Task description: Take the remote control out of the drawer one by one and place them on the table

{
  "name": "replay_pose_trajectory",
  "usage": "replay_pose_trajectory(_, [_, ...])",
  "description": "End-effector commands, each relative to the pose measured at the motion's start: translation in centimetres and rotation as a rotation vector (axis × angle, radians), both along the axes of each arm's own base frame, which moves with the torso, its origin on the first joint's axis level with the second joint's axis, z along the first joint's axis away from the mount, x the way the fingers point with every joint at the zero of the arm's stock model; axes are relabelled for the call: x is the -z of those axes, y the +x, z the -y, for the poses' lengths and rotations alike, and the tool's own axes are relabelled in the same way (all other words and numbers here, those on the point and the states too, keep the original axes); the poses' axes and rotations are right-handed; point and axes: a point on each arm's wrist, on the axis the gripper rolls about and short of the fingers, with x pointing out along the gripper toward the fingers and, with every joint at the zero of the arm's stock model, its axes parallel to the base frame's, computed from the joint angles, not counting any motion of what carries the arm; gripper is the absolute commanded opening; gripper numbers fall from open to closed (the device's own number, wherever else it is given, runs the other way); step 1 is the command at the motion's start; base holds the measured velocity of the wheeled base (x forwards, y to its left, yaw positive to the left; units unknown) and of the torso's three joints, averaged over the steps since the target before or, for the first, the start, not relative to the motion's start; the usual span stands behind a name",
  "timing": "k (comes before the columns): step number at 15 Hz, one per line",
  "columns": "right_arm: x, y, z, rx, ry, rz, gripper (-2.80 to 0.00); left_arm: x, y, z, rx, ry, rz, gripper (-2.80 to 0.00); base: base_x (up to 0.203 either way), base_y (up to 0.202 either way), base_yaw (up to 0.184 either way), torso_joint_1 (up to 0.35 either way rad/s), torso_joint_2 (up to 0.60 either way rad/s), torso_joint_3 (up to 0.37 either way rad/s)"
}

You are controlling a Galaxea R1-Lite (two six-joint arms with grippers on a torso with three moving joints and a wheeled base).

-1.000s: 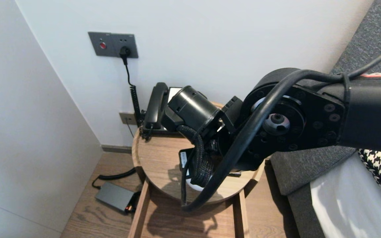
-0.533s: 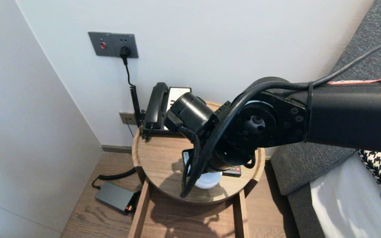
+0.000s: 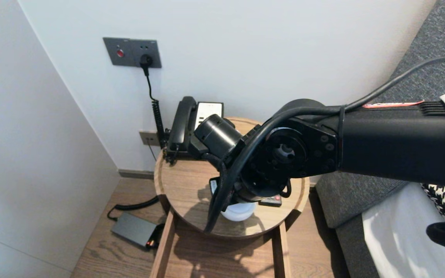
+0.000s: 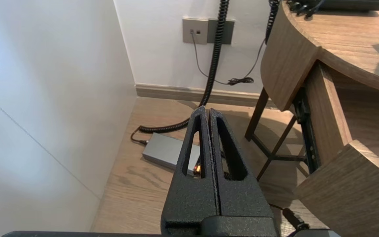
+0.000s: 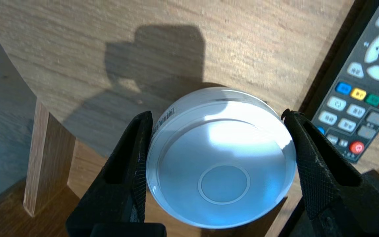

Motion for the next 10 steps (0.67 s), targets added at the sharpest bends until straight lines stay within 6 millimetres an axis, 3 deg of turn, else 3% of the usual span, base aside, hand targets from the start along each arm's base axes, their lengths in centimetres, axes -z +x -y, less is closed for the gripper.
replay_pose_trajectory(1, [0.59, 0.17, -0.20, 0.012, -0.021, -0.001, -2.80, 0.25, 0.07, 0.00, -0.001, 0.000, -0.008, -2.80, 0.000, 0.000, 0.000, 0.000, 0.00, 0.000])
replay_pose_trajectory(10, [0.43, 0.55, -0.03, 0.030, -0.019, 0.024, -2.80, 0.25, 0.07, 0.00, -0.001, 0.000, -0.008, -2.80, 0.000, 0.000, 0.000, 0.000, 0.00, 0.000])
